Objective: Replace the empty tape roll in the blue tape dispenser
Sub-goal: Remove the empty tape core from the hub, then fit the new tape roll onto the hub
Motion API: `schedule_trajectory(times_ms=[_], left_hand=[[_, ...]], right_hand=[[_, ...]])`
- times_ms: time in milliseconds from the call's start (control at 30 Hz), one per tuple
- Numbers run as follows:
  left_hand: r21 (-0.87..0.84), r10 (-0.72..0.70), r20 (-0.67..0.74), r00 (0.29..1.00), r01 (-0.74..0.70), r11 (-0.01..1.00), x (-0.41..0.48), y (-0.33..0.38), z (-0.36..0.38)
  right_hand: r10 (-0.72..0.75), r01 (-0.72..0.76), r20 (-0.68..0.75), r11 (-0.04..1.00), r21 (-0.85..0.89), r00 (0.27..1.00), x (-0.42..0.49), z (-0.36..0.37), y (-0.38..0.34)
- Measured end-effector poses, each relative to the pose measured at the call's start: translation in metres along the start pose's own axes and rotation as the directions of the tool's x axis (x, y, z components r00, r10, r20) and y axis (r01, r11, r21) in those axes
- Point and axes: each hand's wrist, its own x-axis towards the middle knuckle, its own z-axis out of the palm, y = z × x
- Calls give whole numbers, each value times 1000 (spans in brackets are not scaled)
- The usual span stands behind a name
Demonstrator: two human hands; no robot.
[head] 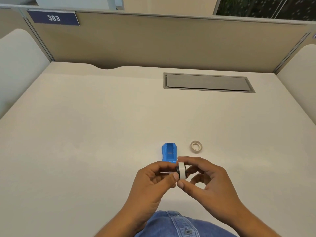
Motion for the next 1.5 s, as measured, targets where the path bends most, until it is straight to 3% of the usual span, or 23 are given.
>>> schedule_trajectory(times_ms=[167, 400, 567, 800, 1033, 1267, 1500], left_hand=[[52, 43, -53, 998, -40, 998, 2, 2, -1], [-18, 128, -136, 982, -132, 991, 2, 8, -2], [-66, 169, -174, 970, -182, 981, 2, 10, -4], [-77, 138, -192, 972, -156, 985, 6, 9, -2], [-87, 144, -229, 963, -167, 982, 8, 8, -3], [-29, 144, -242, 960, -155, 988, 12, 7, -4], [-13, 119, -255, 959, -127, 992, 15, 6, -4]], right_hand=[[5, -5, -5, 1000, -23, 1000, 2, -2, -2], [5, -8, -32, 996, -87, 999, 6, -6, -8], [38, -42, -119, 999, -33, 992, 18, -14, 0], [79, -131, -134, 889, -439, 988, 37, -26, 43], [192, -238, -142, 800, -551, 971, 51, -21, 81], [268, -307, -153, 776, -551, 951, 57, -19, 107], [268, -321, -178, 746, -583, 947, 57, -20, 116]])
